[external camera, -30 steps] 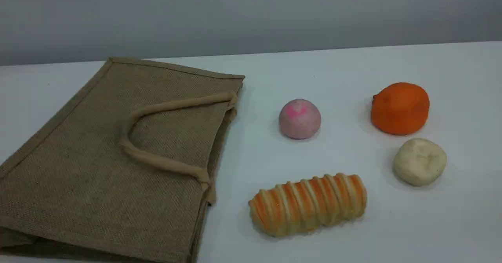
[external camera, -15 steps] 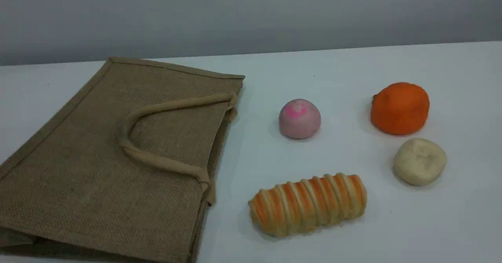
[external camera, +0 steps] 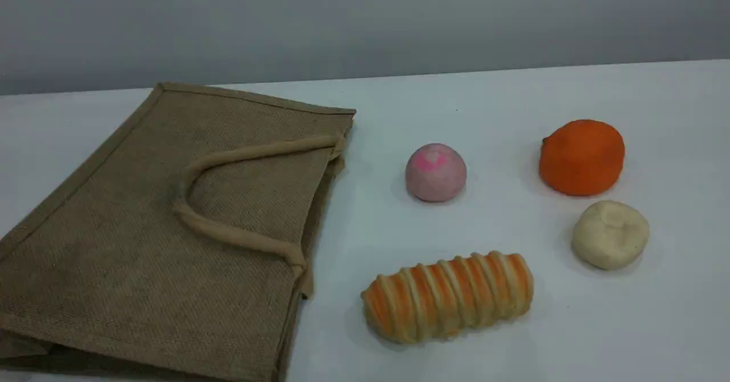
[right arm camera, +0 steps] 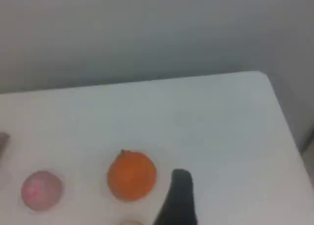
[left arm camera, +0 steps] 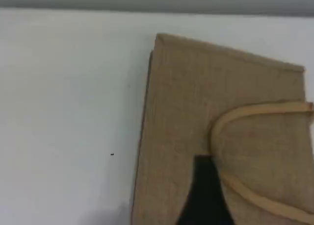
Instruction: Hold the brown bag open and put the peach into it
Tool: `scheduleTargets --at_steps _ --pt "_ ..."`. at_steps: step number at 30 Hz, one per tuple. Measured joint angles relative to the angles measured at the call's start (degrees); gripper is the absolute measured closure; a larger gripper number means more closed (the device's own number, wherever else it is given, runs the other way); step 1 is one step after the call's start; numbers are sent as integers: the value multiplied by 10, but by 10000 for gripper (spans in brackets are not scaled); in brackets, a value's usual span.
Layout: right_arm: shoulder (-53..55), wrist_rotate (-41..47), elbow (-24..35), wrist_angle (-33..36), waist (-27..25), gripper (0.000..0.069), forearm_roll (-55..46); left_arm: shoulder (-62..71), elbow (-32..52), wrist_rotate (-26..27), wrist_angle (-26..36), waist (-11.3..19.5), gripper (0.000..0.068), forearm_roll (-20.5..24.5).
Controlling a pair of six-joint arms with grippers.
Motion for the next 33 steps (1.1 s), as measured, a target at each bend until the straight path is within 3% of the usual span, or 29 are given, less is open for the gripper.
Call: scheduleTargets --at_steps 11,19,22,27,33 --pt "106 0 -1 -31 0 120 2 204 -41 0 -31 0 213 -18" --pt "161 1 -2 -48 0 120 4 305 -53 67 -68 -1 213 -85" --pt "173 1 -6 -45 0 120 10 339 -73 91 -66 -15 213 -108" --pt "173 -1 -6 -42 0 120 11 395 -111 93 -66 -43 213 -106" --pt "173 -1 -6 -44 0 120 12 455 -131 92 -64 -50 213 -105"
